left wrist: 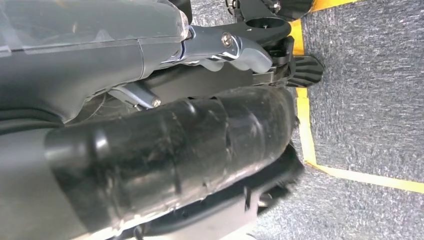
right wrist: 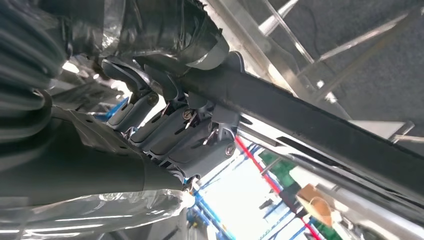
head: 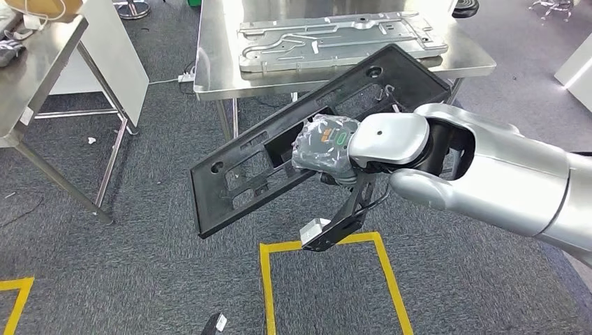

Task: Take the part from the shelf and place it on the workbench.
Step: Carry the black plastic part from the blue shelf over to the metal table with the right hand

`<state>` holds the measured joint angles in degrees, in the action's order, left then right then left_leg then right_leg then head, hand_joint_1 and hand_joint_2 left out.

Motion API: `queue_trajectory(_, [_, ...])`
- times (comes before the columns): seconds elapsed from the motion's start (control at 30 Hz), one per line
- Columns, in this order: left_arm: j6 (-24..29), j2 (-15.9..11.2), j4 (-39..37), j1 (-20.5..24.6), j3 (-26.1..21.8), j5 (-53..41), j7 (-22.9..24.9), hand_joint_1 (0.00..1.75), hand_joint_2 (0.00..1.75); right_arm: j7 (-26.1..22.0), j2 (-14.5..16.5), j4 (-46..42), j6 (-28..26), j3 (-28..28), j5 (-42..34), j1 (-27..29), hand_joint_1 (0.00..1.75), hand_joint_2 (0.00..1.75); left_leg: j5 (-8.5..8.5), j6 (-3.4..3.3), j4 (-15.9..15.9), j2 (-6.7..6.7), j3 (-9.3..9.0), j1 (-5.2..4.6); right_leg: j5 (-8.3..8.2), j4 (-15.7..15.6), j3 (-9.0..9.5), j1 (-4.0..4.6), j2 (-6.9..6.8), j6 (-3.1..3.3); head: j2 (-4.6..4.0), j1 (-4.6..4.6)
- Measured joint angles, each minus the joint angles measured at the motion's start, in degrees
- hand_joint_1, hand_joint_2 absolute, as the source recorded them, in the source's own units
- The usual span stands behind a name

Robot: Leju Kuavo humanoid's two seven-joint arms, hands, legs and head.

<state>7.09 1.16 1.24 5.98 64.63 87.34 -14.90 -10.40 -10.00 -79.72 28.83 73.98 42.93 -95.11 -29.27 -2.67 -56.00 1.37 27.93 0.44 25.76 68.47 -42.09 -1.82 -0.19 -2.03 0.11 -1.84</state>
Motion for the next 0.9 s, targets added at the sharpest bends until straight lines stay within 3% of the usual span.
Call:
queue_trajectory(0.07, [-0.01,-0.01,0.0,-0.05,-0.2,0.0,0.01,0.0,0.0,-0.15,-0.25,-0.07,0.01,0.09,-0.14,0.03,1.75,1.75,-0.49,0.06,-0.05,0.05,-0.55,0.01,1.64,5.9,-3.99,-0.01,0.11,-0.26,0.0,0.02])
queue_trajectory(0.1, [-0.01,-0.01,0.0,-0.09,-0.29,0.0,0.01,0.0,0.0,-0.21,-0.38,-0.1,0.02,0.11,-0.19,0.07,1.75,1.75,-0.88,0.21,-0.07,0.04,-1.0,0.07,1.29,6.55,-4.94,-0.04,0.11,-0.32,0.0,0.01])
queue_trajectory(0.13, [-0.01,-0.01,0.0,-0.14,-0.37,0.0,0.01,0.0,0.0,-0.25,-0.49,-0.11,0.03,0.12,-0.22,0.1,1.75,1.75,-1.37,0.42,-0.08,0.01,-1.65,0.16,0.1,5.0,-4.77,-0.07,0.07,-0.31,0.01,0.03])
queue_trajectory(0.2, [-0.01,-0.01,0.0,-0.33,-0.48,0.0,0.04,0.0,0.0,-0.27,-0.71,-0.09,0.03,0.14,-0.37,0.07,1.75,1.75,-2.74,1.04,-0.07,0.01,-3.22,0.34,-4.03,-2.29,-2.33,-0.03,-0.23,-0.14,0.0,0.06])
queue_trajectory(0.27, [-0.01,-0.13,-0.01,-0.41,-0.56,0.0,0.11,0.0,0.0,-0.37,-1.01,-0.08,-0.09,0.19,-0.71,0.06,1.75,1.75,-3.97,1.83,0.27,0.18,-4.18,0.34,-6.52,-7.66,-0.47,0.45,-0.52,0.58,0.0,0.0])
queue_trajectory(0.37, [-0.02,-0.41,-0.02,-0.28,-0.62,0.0,0.28,0.0,0.0,-0.46,-1.26,-0.17,-0.28,0.18,-1.2,0.12,1.75,1.75,-3.37,3.02,-0.1,0.5,-4.64,0.29,-5.63,-8.89,0.69,0.83,-0.2,2.38,0.02,-0.32])
queue_trajectory(0.4, [-0.03,-0.46,-0.01,-0.22,-0.63,0.0,0.31,0.0,0.0,-0.44,-1.33,-0.18,-0.32,0.18,-1.26,0.2,1.75,1.75,-2.15,3.22,-2.36,0.4,-3.77,0.36,-5.06,-9.27,1.47,0.8,-0.09,2.94,0.02,-0.39])
queue_trajectory(0.43, [-0.06,-0.52,-0.01,-0.02,-0.66,0.0,0.32,0.0,0.0,-0.41,-1.42,-0.15,-0.36,0.2,-1.34,0.31,1.75,1.75,-0.8,3.25,-5.95,0.21,-1.77,0.44,-4.46,-9.69,2.5,0.81,-0.07,3.44,0.02,-0.45])
queue_trajectory(0.47, [-0.1,-0.56,0.01,0.26,-0.7,0.0,0.31,0.0,0.0,-0.4,-1.47,-0.11,-0.43,0.22,-1.48,0.53,1.75,1.75,-0.09,3.2,-10.2,-0.01,0.95,0.46,-3.8,-10.17,3.73,0.82,-0.05,3.81,0.01,-0.52])
queue_trajectory(0.5, [-0.13,-0.6,0.04,0.59,-0.76,0.0,0.29,0.0,0.0,-0.4,-1.49,-0.08,-0.52,0.25,-1.7,0.79,1.75,1.75,-0.48,3.15,-14.0,-0.21,3.68,0.42,-3.02,-10.58,4.99,0.93,-0.05,4.07,0.01,-0.59])
queue_trajectory(0.53, [-0.16,-0.61,0.07,0.92,-0.83,0.0,0.27,0.0,0.0,-0.45,-1.47,-0.05,-0.61,0.26,-1.97,1.06,1.75,1.75,-2.35,3.19,-16.48,-0.34,6.02,0.34,-2.15,-10.9,6.34,1.03,-0.02,4.21,0.01,-0.67])
queue_trajectory(0.57, [-0.17,-0.61,0.11,1.17,-0.88,0.0,0.26,0.0,0.0,-0.53,-1.44,-0.04,-0.71,0.27,-2.21,1.29,1.75,1.75,-5.36,3.26,-17.34,-0.42,7.74,0.26,-1.1,-11.1,7.87,1.14,0.07,4.26,0.01,-0.71])
queue_trajectory(0.6, [-0.18,-0.61,0.17,1.33,-0.92,0.0,0.25,0.0,0.0,-0.64,-1.4,-0.03,-0.81,0.27,-2.45,1.44,1.75,1.75,-8.24,3.3,-16.82,-0.47,8.73,0.21,-0.01,-11.2,9.41,1.27,0.19,4.27,0.01,-0.77])
queue_trajectory(0.63, [-0.2,-0.61,0.22,1.4,-0.94,0.0,0.25,0.0,0.0,-0.75,-1.37,-0.04,-0.92,0.27,-2.68,1.55,1.75,1.75,-10.06,3.25,-15.25,-0.5,9.26,0.2,1.15,-11.24,11.02,1.39,0.32,4.24,0.02,-0.79])
queue_trajectory(0.67, [-0.24,-0.61,0.28,1.44,-0.95,0.0,0.26,0.0,0.0,-0.84,-1.35,-0.04,-1.07,0.29,-2.91,1.64,1.75,1.75,-9.75,3.09,-12.75,-0.52,9.51,0.2,2.37,-11.24,12.66,1.52,0.43,4.18,0.02,-0.8])
queue_trajectory(0.7, [-0.28,-0.62,0.33,1.42,-0.96,0.0,0.27,0.0,0.0,-0.89,-1.34,-0.04,-1.22,0.31,-3.13,1.75,1.75,1.75,-6.31,2.82,-9.64,-0.6,9.64,0.18,3.51,-11.27,13.95,1.59,0.51,4.11,0.01,-0.78])
queue_trajectory(0.77, [-0.37,-0.72,0.38,1.37,-1.03,0.01,0.32,0.0,0.0,-0.94,-1.48,0.07,-1.47,0.41,-3.48,2.23,1.75,1.75,3.58,2.13,-4.3,-0.75,9.89,-0.43,5.53,-11.16,15.97,1.59,0.87,3.64,0.01,-0.48])
queue_trajectory(0.8, [-0.41,-0.78,0.41,1.33,-1.07,0.02,0.37,0.0,0.0,-0.94,-1.43,0.07,-1.56,0.41,-3.65,2.43,1.75,1.75,7.02,1.7,-2.94,-0.69,9.79,-0.9,6.16,-11.23,16.47,1.43,1.07,3.27,0.01,-0.47])
queue_trajectory(0.83, [-0.44,-0.89,0.44,1.31,-1.1,0.02,0.42,0.0,0.0,-0.95,-1.39,0.04,-1.63,0.39,-3.9,2.51,1.75,1.75,8.19,1.32,-2.44,-0.57,9.54,-1.43,6.61,-11.36,17.02,1.23,1.25,2.78,0.02,-0.35])
queue_trajectory(0.9, [-0.49,-1.04,0.48,1.22,-1.13,0.02,0.55,0.0,0.0,-0.97,-1.22,-0.16,-1.74,0.29,-4.28,2.27,1.75,1.75,7.35,0.64,-1.53,-0.4,8.02,-1.64,7.33,-11.56,17.79,0.81,1.23,2.0,0.03,-0.41])
